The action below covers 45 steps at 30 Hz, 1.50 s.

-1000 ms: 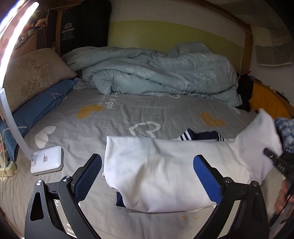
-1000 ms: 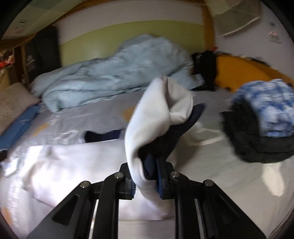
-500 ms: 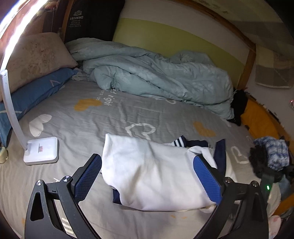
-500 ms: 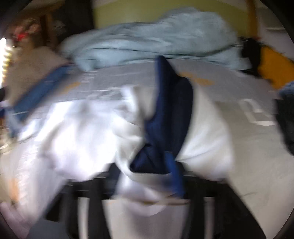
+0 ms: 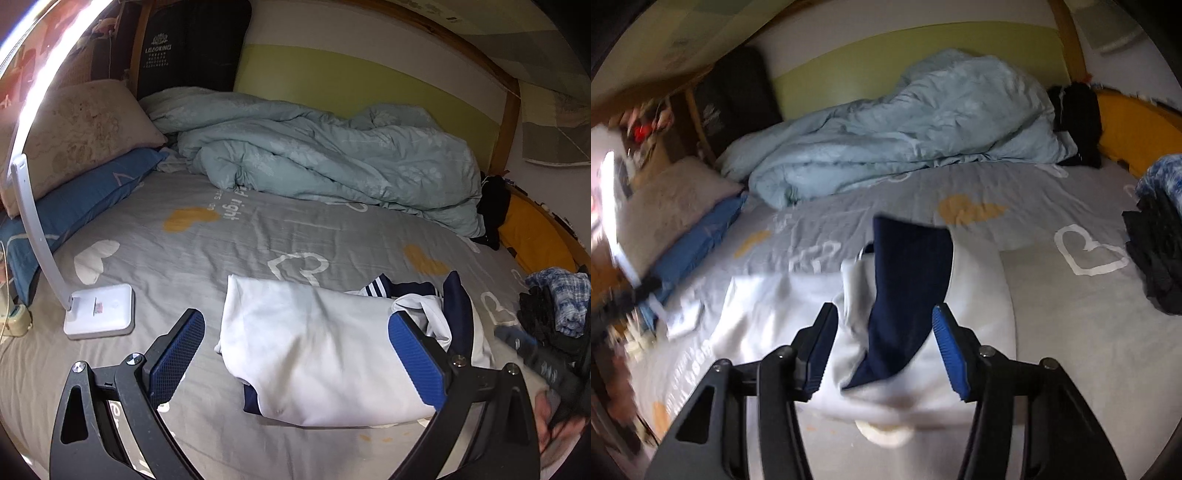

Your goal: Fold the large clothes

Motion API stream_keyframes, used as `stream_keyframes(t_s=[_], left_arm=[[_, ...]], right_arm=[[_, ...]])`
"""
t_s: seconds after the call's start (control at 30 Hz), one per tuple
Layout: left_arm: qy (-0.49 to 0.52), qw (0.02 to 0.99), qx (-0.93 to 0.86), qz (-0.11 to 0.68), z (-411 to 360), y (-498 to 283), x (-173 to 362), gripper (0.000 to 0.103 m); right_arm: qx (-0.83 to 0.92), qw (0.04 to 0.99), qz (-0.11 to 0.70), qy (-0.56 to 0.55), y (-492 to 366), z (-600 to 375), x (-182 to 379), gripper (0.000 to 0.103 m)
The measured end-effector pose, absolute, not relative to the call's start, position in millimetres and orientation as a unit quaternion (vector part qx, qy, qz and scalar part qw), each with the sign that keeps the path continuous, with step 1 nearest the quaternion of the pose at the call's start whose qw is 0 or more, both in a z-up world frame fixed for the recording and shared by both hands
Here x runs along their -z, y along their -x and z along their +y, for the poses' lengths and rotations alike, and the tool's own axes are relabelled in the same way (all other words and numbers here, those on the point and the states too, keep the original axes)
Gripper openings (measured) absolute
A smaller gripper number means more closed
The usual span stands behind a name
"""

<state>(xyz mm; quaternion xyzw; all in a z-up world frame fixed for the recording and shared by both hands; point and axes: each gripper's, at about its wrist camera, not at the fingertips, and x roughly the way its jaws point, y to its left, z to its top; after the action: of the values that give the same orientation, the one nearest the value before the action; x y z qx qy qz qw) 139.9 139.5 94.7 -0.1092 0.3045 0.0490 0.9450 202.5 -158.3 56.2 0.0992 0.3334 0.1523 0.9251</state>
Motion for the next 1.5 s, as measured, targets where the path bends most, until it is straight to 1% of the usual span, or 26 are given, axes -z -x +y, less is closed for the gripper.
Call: stream_keyframes(t_s=[0.1,0.27,0.3,0.37,0.4,0.43,0.53,0.6,0.67,0.73,0.8,0.9,0.93,0.97,1.0,1.03,1.1,1.17,1.27,1.33,1.43,1.5], left_arm=[[0.12,0.944,-0.03,0.306,138,-139,-96,0.099],[0.119,0.942,-0.027,0.313,138,-143,-93,0.099],[0.124,0.94,-0.024,0.317,139,-145,-91,0.099],[0.136,0.936,-0.019,0.325,140,-149,-87,0.099],[0.136,0.935,-0.022,0.327,140,-150,-86,0.099],[0.13,0.936,-0.027,0.327,139,-150,-85,0.099],[0.116,0.94,-0.042,0.318,134,-148,-88,0.099],[0.108,0.944,-0.057,0.307,133,-146,-91,0.099],[0.094,0.946,-0.065,0.304,132,-145,-91,0.099],[0.088,0.945,-0.069,0.308,131,-147,-89,0.099],[0.09,0.943,-0.068,0.314,134,-150,-86,0.099],[0.1,0.94,-0.044,0.324,144,-159,-80,0.099],[0.106,0.937,-0.033,0.33,150,-164,-77,0.099],[0.115,0.935,-0.029,0.333,156,-168,-75,0.099],[0.128,0.933,-0.035,0.335,163,-170,-72,0.099],[0.14,0.931,-0.045,0.335,170,-171,-70,0.099],[0.162,0.926,-0.064,0.335,186,-170,-65,0.099],[0.173,0.922,-0.075,0.338,197,-171,-59,0.099],[0.191,0.909,-0.089,0.36,208,-176,-40,0.099],[0.224,0.892,-0.079,0.384,214,-182,-20,0.099],[0.263,0.869,-0.069,0.412,219,-188,9,0.099],[0.271,0.865,-0.08,0.414,221,-190,23,0.099]], right_arm=[[-0.148,0.92,0.349,-0.099,-229,-156,-58,0.043],[-0.137,0.892,0.421,-0.094,-265,-142,-28,0.041],[-0.136,0.889,0.427,-0.092,-267,-139,-20,0.039],[-0.118,0.892,0.429,-0.076,-268,-132,-10,0.024],[-0.114,0.894,0.427,-0.074,-268,-130,-7,0.008],[-0.118,0.894,0.425,-0.08,-269,-130,-4,0.005],[-0.152,0.891,0.413,-0.108,-263,-133,-9,0.004],[-0.186,0.891,0.401,-0.108,-258,-133,-17,0.004],[-0.186,0.882,0.42,-0.106,-265,-131,-6,0.004],[-0.186,0.863,0.46,-0.095,-278,-126,21,0.005],[-0.196,0.87,0.442,-0.096,-275,-127,28,0.005],[-0.189,0.872,0.442,-0.096,-271,-127,27,0.005],[-0.183,0.873,0.443,-0.087,-269,-124,26,0.009],[-0.179,0.875,0.443,-0.073,-264,-121,20,0.015],[-0.183,0.876,0.443,-0.062,-261,-119,17,0.032],[-0.186,0.879,0.438,-0.04,-254,-114,12,0.042],[-0.182,0.887,0.424,0.005,-238,-108,3,0.046],[-0.203,0.886,0.416,0.023,-220,-107,-3,0.046],[-0.209,0.888,0.409,0.014,-204,-119,-10,0.049],[-0.202,0.894,0.399,-0.005,-198,-131,-14,0.054],[-0.196,0.896,0.397,-0.034,-193,-154,-18,0.055],[-0.188,0.897,0.399,-0.037,-191,-166,-20,0.056]])
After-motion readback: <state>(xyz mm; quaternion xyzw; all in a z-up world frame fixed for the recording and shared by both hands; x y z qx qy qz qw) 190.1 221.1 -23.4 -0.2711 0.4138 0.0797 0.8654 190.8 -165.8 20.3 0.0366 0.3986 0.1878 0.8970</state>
